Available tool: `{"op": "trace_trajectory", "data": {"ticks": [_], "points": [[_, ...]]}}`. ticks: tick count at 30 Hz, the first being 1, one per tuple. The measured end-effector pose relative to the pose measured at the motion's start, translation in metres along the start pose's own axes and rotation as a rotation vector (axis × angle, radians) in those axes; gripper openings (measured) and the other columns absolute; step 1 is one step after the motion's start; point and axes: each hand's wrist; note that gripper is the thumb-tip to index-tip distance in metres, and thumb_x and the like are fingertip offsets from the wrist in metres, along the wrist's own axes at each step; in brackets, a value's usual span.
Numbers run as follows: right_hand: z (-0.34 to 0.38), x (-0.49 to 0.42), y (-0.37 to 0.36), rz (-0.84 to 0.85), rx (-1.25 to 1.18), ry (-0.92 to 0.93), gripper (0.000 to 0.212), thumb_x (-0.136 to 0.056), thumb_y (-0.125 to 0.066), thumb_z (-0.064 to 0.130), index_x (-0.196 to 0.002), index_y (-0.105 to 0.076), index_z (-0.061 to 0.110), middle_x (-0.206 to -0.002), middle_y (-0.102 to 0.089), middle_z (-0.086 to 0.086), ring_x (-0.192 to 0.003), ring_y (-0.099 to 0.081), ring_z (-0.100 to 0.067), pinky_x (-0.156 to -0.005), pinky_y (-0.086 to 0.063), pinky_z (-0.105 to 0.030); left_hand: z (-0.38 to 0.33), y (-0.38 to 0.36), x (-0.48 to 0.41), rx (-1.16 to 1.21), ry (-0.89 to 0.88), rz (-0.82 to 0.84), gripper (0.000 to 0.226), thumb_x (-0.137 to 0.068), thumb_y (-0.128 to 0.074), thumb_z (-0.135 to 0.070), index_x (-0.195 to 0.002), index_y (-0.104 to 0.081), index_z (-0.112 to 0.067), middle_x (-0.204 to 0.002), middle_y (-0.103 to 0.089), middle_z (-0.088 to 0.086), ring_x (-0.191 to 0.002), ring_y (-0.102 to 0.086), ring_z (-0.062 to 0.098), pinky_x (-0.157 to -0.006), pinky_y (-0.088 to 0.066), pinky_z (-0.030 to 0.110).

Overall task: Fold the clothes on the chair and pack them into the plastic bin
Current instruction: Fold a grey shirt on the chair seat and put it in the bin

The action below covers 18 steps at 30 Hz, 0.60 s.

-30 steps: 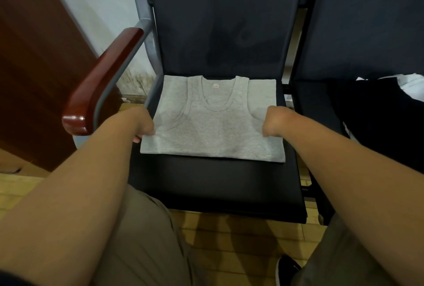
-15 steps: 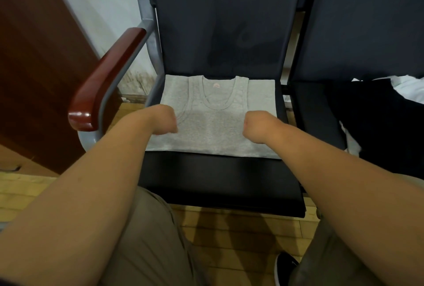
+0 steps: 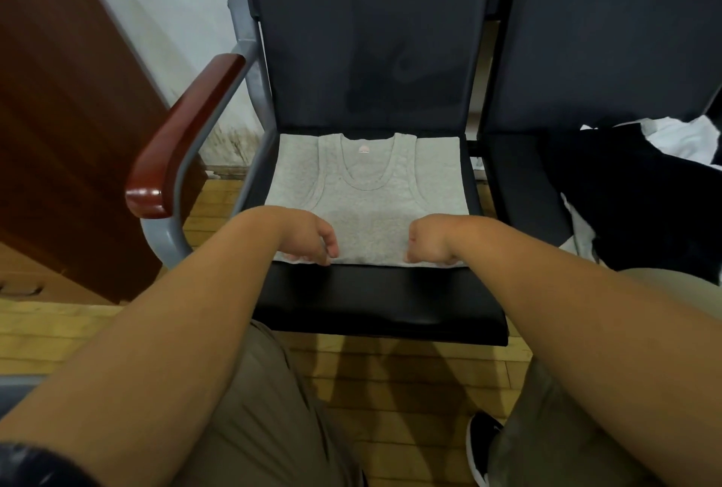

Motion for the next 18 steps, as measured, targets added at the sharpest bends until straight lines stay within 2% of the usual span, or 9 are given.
{"op": "trace_trajectory", "data": {"ticks": [2, 3, 5, 7, 10, 12, 14, 16, 18], "points": [[-0.001, 0.007, 0.000, 0.061, 0.020, -0.026, 0.039, -0.103, -0.063, 0.041, -0.127, -0.061, 0.010, -0.098, -0.062, -0.004, -0.075, -0.057, -0.018, -0.066, -0.047, -0.031, -0.004, -0.004, 0.008, 0.028, 0.009, 0.095, 0.024, -0.093, -0.075, -0.023, -0.114, -0.076, -0.034, -0.125, -0.071, 0.007, -0.097, -0.066, 0.016, -0.089, -0.056, 0.029], [-0.002, 0.009, 0.000, 0.095, 0.017, -0.042, 0.040, -0.102, -0.065, 0.041, -0.127, -0.063, 0.009, -0.096, -0.064, -0.004, -0.077, -0.060, -0.019, -0.071, -0.053, -0.033, -0.006, -0.006, 0.012, 0.044, 0.012, 0.149, 0.027, -0.092, -0.074, -0.020, -0.116, -0.076, -0.031, -0.128, -0.071, 0.012, -0.096, -0.065, 0.017, -0.089, -0.056, 0.031], [-0.004, 0.010, -0.001, 0.147, -0.007, -0.069, 0.044, -0.100, -0.069, 0.043, -0.129, -0.064, 0.011, -0.109, -0.070, -0.007, -0.095, -0.069, -0.023, -0.090, -0.060, -0.040, -0.007, -0.007, 0.019, 0.061, 0.012, 0.189, 0.027, -0.094, -0.071, -0.017, -0.120, -0.075, -0.027, -0.128, -0.072, 0.012, -0.103, -0.069, 0.020, -0.094, -0.059, 0.034], [-0.002, 0.009, 0.001, 0.147, -0.057, -0.091, 0.040, -0.099, -0.069, 0.044, -0.120, -0.067, 0.010, -0.109, -0.072, -0.008, -0.100, -0.073, -0.026, -0.093, -0.061, -0.044, -0.007, -0.004, 0.027, 0.076, 0.007, 0.138, 0.020, -0.100, -0.070, -0.021, -0.119, -0.075, -0.025, -0.120, -0.076, 0.005, -0.109, -0.073, 0.018, -0.093, -0.062, 0.033], [0.007, 0.005, 0.012, 0.060, -0.116, -0.051, 0.034, -0.102, -0.066, 0.042, -0.099, -0.070, 0.009, -0.101, -0.074, -0.006, -0.098, -0.076, -0.025, -0.086, -0.062, -0.041, 0.003, 0.007, 0.031, 0.144, 0.067, -0.049, 0.018, -0.101, -0.071, -0.028, -0.114, -0.075, -0.017, -0.109, -0.078, 0.002, -0.100, -0.076, 0.017, -0.086, -0.063, 0.032], [0.020, 0.001, 0.021, -0.020, -0.142, -0.022, 0.033, -0.103, -0.063, 0.041, -0.096, -0.070, 0.009, -0.099, -0.074, -0.006, -0.091, -0.074, -0.022, -0.084, -0.063, -0.040, 0.019, 0.015, 0.032, 0.145, 0.176, -0.190, 0.025, -0.101, -0.071, -0.029, -0.118, -0.071, -0.012, -0.107, -0.076, 0.005, -0.098, -0.074, 0.019, -0.085, -0.064, 0.036], [0.037, -0.008, 0.028, -0.081, -0.189, 0.005, 0.031, -0.102, -0.062, 0.039, -0.098, -0.071, 0.009, -0.098, -0.075, -0.007, -0.089, -0.074, -0.020, -0.085, -0.064, -0.041, 0.037, 0.020, 0.036, 0.164, 0.311, -0.287, 0.040, -0.099, -0.072, -0.026, -0.131, -0.060, -0.006, -0.111, -0.071, 0.011, -0.100, -0.072, 0.025, -0.088, -0.063, 0.041], [0.057, -0.018, 0.034, -0.137, -0.245, 0.036, 0.027, -0.102, -0.060, 0.036, -0.103, -0.071, 0.010, -0.100, -0.076, -0.006, -0.091, -0.075, -0.021, -0.086, -0.064, -0.043, 0.053, 0.020, 0.043, 0.226, 0.404, -0.298, 0.053, -0.098, -0.075, -0.022, -0.141, -0.051, -0.003, -0.117, -0.067, 0.016, -0.104, -0.069, 0.029, -0.085, -0.061, 0.040], [0.078, -0.028, 0.038, -0.206, -0.290, 0.068, 0.026, -0.101, -0.057, 0.033, -0.105, -0.071, 0.011, -0.100, -0.077, -0.005, -0.091, -0.076, -0.024, -0.085, -0.064, -0.044, 0.067, 0.018, 0.048, 0.290, 0.451, -0.225, 0.058, -0.094, -0.081, -0.025, -0.139, -0.052, -0.002, -0.117, -0.067, 0.016, -0.105, -0.069, 0.030, -0.080, -0.058, 0.040]]}}
Point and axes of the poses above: each hand's wrist, its own x-axis away from the middle knuckle, its own y-axis out of the back of the hand, z = x × y
